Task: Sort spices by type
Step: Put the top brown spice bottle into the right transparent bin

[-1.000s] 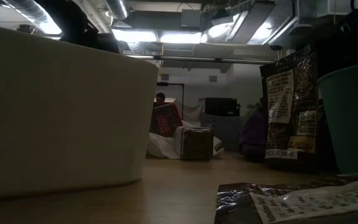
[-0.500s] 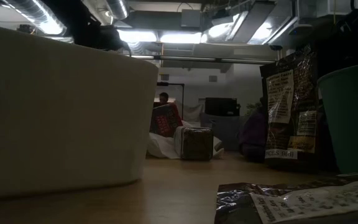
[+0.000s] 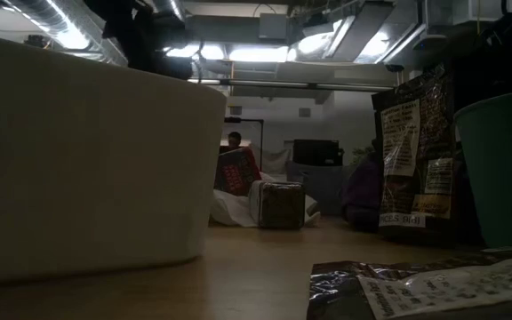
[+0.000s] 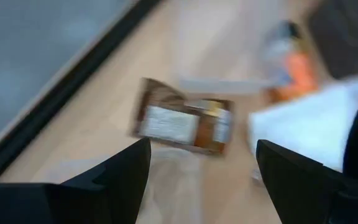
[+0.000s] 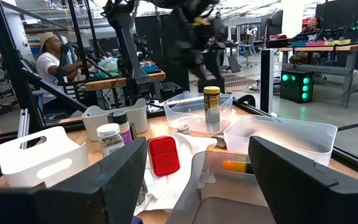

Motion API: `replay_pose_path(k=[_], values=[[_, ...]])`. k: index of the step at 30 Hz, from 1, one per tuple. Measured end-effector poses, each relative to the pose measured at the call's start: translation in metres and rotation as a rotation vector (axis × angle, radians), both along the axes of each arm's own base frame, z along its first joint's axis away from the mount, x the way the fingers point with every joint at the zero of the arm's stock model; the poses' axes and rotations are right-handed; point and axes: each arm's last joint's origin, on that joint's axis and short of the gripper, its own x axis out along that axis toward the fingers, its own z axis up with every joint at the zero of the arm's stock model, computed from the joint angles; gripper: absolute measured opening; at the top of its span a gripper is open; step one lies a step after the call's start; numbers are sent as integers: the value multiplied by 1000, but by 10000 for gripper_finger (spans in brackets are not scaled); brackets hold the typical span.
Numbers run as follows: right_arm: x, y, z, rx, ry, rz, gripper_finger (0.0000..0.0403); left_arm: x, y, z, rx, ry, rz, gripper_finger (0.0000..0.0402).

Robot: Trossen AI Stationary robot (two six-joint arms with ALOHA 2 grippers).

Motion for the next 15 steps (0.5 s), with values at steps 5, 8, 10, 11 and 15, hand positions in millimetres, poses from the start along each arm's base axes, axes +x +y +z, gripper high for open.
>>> replay_pose_path(k=[5, 8, 10, 11, 15], values=[[0, 0, 0, 0, 0, 0, 282, 21, -35, 0, 57, 27, -257, 276], [0, 0, 0, 0, 0, 0, 282, 30, -54, 0, 84, 36, -376, 276], [0, 0, 0, 0, 0, 0, 282, 33, -63, 0, 90, 37, -418, 276], [0, 0, 0, 0, 0, 0, 282, 34, -67, 0, 90, 37, -430, 276], [0, 0, 0, 0, 0, 0, 282, 37, -74, -4, 96, 36, -413, 276]])
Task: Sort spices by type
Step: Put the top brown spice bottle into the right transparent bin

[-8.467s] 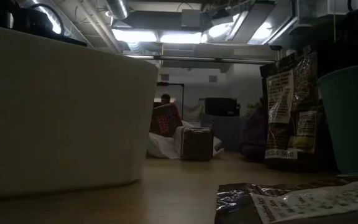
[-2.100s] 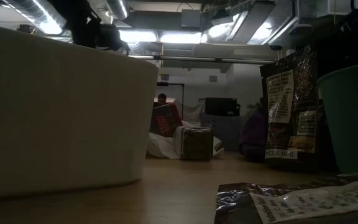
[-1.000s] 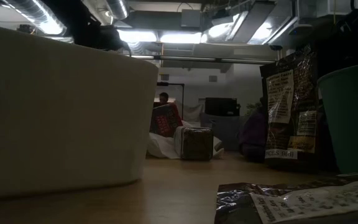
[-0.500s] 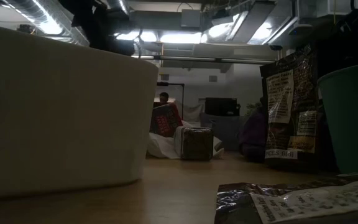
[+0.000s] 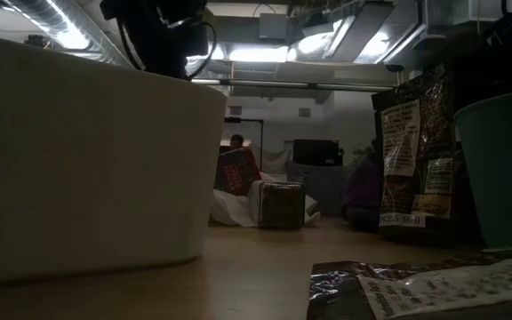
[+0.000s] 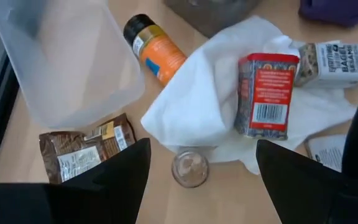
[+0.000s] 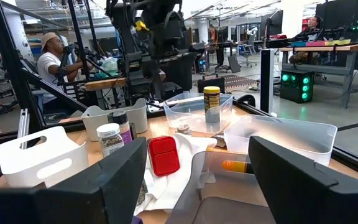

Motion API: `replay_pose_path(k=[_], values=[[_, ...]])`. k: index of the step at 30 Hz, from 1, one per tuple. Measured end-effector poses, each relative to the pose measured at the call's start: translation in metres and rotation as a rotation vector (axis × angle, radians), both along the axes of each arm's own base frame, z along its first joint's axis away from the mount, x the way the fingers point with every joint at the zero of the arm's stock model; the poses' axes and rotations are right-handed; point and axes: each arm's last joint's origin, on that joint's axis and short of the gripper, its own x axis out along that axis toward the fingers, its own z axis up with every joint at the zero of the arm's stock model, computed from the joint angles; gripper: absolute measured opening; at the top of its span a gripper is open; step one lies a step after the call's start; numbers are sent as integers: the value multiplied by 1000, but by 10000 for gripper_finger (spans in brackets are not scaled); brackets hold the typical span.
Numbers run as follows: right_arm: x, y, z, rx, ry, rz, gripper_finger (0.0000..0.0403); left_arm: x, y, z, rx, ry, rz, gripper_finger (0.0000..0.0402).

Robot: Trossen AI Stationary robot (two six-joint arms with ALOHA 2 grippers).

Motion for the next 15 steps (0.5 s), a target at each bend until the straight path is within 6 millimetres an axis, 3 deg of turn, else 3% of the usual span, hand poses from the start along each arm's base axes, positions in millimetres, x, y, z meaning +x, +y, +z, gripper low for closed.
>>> replay_pose_path(k=[15], values=[[0, 0, 0, 0, 0, 0, 282, -8, -4, -52, -16, 14, 31, 276]])
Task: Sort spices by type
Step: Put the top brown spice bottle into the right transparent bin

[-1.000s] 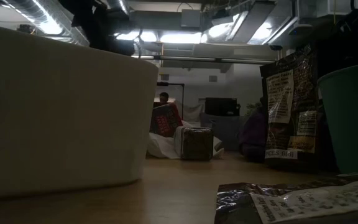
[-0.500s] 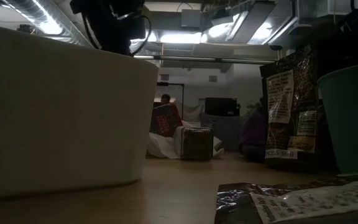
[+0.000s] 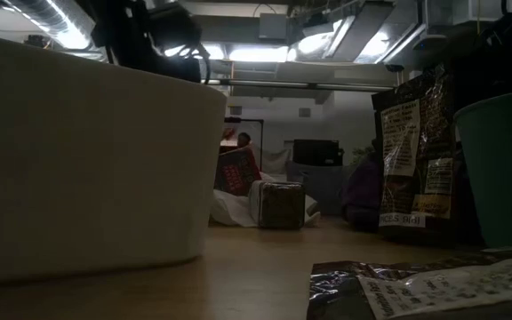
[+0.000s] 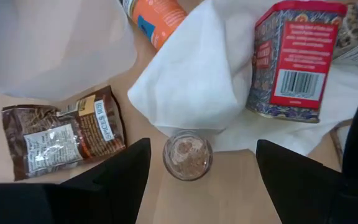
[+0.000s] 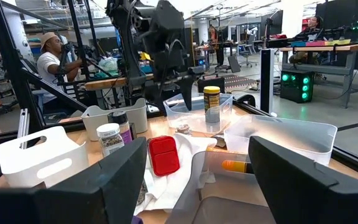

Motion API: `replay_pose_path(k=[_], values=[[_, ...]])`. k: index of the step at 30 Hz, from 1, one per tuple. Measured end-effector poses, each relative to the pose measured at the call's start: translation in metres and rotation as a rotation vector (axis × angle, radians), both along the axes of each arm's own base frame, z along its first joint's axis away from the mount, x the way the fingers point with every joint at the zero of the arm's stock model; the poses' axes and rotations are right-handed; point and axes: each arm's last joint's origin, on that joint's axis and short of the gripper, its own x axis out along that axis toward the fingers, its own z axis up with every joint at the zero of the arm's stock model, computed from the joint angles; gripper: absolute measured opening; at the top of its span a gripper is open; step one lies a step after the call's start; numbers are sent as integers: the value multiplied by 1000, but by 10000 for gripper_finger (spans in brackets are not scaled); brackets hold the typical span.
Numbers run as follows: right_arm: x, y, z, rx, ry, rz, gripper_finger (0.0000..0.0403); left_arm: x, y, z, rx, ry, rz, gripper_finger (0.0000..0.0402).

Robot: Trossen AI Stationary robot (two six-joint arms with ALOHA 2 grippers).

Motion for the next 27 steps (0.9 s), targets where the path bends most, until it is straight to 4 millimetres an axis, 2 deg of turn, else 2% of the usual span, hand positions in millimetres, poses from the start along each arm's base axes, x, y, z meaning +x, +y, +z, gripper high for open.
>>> replay_pose_path(k=[18, 27], values=[[0, 0, 0, 0, 1, 0, 282, -5, -1, -34, 19, -53, 4, 276], [0, 0, 0, 0, 1, 0, 282, -9, -2, -43, 25, -55, 12, 276]])
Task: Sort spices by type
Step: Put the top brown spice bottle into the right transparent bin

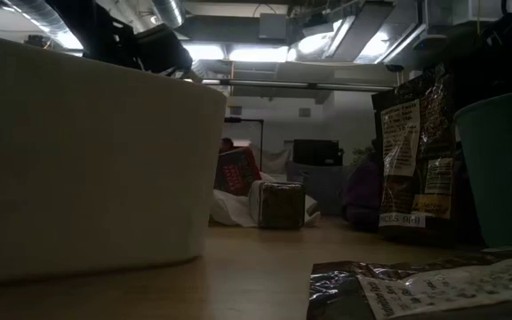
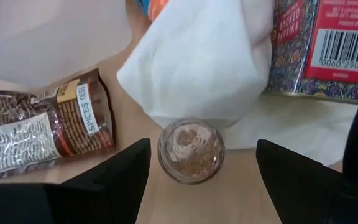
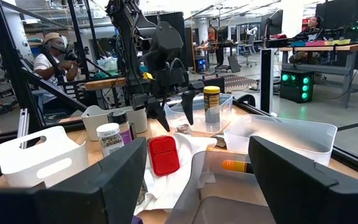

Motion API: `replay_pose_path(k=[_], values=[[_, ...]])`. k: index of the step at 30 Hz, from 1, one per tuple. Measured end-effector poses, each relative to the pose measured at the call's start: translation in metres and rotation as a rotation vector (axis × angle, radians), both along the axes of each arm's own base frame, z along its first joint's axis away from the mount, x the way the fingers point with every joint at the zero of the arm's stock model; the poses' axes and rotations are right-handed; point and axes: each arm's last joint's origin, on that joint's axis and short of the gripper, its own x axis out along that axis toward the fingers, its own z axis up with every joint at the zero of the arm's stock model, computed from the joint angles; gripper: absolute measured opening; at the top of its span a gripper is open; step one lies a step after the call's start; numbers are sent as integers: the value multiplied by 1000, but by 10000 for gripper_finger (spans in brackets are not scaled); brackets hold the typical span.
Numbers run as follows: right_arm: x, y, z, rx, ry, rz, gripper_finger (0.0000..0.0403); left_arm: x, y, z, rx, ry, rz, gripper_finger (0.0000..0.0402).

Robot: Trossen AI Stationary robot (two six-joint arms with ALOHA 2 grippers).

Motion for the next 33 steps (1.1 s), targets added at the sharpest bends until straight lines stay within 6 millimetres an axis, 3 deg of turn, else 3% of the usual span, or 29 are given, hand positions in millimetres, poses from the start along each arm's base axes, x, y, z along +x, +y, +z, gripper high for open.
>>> replay_pose_path(k=[14, 22, 26, 33], values=[[0, 0, 0, 0, 0, 0, 282, 0, 0, -4, -4, -15, 18, 276], [0, 0, 0, 0, -1, 0, 282, 7, 2, -21, -34, 24, 47, 275], [0, 0, 0, 0, 0, 1, 282, 8, 3, -25, -38, 36, 47, 248], [0, 0, 0, 0, 0, 0, 282, 8, 3, -24, -39, 36, 47, 162]])
